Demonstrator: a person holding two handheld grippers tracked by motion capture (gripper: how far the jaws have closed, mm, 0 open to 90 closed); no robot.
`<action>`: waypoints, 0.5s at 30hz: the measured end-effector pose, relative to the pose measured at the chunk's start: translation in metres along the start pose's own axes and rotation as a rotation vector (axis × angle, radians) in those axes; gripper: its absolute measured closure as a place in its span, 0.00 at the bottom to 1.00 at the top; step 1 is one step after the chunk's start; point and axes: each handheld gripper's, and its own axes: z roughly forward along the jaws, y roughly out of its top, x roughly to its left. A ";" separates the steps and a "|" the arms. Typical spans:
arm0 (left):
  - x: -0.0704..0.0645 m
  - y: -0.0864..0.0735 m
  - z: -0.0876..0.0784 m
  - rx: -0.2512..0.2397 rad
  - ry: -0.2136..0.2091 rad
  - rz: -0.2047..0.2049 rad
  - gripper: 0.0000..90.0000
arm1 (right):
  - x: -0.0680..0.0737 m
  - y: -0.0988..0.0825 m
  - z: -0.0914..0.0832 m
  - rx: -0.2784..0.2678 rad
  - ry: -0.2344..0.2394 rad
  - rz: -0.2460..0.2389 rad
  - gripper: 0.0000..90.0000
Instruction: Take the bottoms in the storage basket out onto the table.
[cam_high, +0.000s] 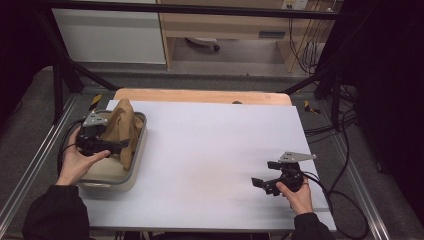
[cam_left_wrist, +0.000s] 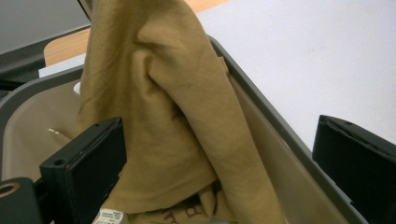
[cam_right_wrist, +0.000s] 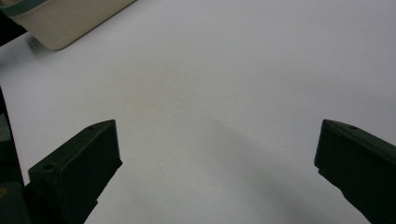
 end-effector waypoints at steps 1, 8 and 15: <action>0.001 0.000 0.001 0.004 0.001 0.003 0.03 | 0.000 0.000 0.000 0.001 0.000 0.001 0.01; 0.004 0.004 0.005 0.012 0.016 0.004 0.03 | 0.000 0.000 0.000 0.000 -0.001 0.001 0.01; 0.009 0.007 0.011 0.031 0.040 0.000 0.03 | 0.000 0.000 0.000 0.000 0.000 0.001 0.01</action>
